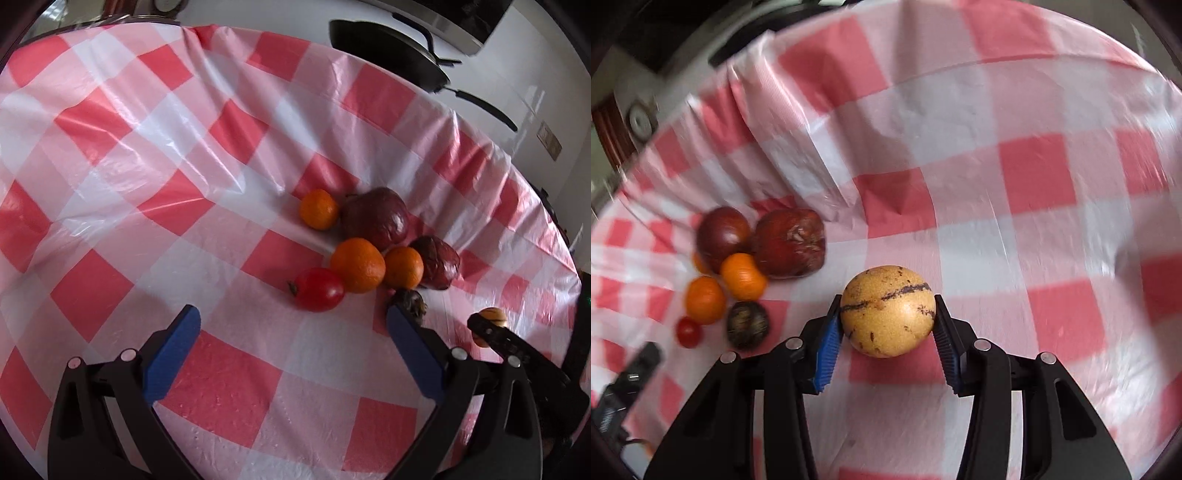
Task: Organize fruits
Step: 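Grasp the yellow speckled pepino with the right tool while the left tool grasps a red tomato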
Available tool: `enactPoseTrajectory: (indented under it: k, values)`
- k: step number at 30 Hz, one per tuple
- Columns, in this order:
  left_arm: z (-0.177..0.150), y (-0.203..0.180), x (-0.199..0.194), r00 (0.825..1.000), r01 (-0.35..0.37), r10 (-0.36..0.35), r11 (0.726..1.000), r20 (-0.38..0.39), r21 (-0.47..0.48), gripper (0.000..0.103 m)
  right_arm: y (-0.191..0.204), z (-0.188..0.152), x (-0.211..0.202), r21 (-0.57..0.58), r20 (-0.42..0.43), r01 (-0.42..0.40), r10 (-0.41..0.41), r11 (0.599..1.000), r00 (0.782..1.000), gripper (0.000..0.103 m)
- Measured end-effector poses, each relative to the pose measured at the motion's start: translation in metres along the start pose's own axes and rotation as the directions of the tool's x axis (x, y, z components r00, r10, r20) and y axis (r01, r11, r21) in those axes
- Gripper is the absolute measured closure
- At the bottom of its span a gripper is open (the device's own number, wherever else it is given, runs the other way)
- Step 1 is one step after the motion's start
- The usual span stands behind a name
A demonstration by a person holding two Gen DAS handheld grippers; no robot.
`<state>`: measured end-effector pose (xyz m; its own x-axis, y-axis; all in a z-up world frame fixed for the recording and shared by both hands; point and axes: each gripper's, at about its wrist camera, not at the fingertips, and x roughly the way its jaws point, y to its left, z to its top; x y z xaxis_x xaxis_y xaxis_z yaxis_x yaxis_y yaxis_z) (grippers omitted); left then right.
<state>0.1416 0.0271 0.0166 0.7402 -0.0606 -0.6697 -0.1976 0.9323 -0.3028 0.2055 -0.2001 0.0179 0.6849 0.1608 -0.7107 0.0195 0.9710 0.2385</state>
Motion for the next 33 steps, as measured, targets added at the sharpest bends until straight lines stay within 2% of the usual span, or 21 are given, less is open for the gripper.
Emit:
enactPoseTrajectory:
  k: [4, 10, 11, 13, 15, 18, 21, 24, 25, 26, 27, 33]
  values:
    - [0.001, -0.001, 0.005, 0.999, 0.017, -0.015, 0.999, -0.035, 0.035, 0.002, -0.017, -0.006, -0.011, 0.081, 0.060, -0.090, 0.086, 0.993, 0.995, 0.057]
    - [0.008, -0.007, 0.010, 0.999, -0.037, 0.039, 0.986, -0.010, 0.161, 0.007, -0.034, -0.017, -0.017, 0.137, 0.071, -0.157, 0.149, 0.978, 0.986, 0.057]
    - [0.011, -0.007, 0.013, 0.999, -0.029, 0.033, 0.986, -0.019, 0.166, 0.009, -0.037, -0.019, -0.018, 0.136, 0.067, -0.165, 0.157, 0.977, 0.985, 0.057]
    - [0.016, -0.006, 0.023, 0.998, -0.026, 0.036, 0.982, -0.047, 0.185, 0.020, -0.042, -0.020, -0.017, 0.135, 0.059, -0.171, 0.164, 0.976, 0.985, 0.056]
    - [0.018, -0.008, 0.029, 0.997, -0.019, 0.035, 0.977, -0.073, 0.211, 0.027, -0.026, -0.008, -0.010, 0.133, 0.052, -0.173, 0.167, 0.976, 0.985, 0.056]
    - [0.018, -0.019, 0.037, 0.994, 0.023, 0.008, 0.958, -0.106, 0.287, 0.027, -0.026, -0.007, -0.009, 0.135, 0.051, -0.174, 0.169, 0.975, 0.984, 0.056]
    - [0.014, -0.037, 0.045, 0.993, 0.026, 0.023, 0.917, -0.117, 0.398, 0.027, -0.026, -0.007, -0.009, 0.137, 0.048, -0.174, 0.169, 0.975, 0.984, 0.056]
    - [0.011, -0.043, 0.050, 0.989, 0.035, 0.030, 0.901, -0.145, 0.432, 0.027, -0.025, -0.007, -0.009, 0.137, 0.047, -0.172, 0.167, 0.976, 0.985, 0.056]
    - [0.010, -0.042, 0.051, 0.988, 0.044, 0.026, 0.900, -0.154, 0.434, 0.030, -0.026, -0.007, -0.010, 0.137, 0.046, -0.171, 0.166, 0.976, 0.985, 0.056]
    - [0.010, -0.041, 0.052, 0.986, 0.051, 0.023, 0.899, -0.163, 0.436, 0.039, -0.026, -0.007, -0.009, 0.136, 0.044, -0.170, 0.165, 0.976, 0.985, 0.056]
    - [0.010, -0.041, 0.054, 0.985, 0.048, 0.030, 0.896, -0.169, 0.441, 0.043, -0.026, -0.007, -0.009, 0.135, 0.043, -0.169, 0.164, 0.976, 0.985, 0.056]
    - [0.009, -0.035, 0.054, 0.988, 0.033, 0.038, 0.897, -0.152, 0.441, 0.067, -0.026, -0.008, -0.010, 0.136, 0.044, -0.169, 0.164, 0.976, 0.985, 0.056]
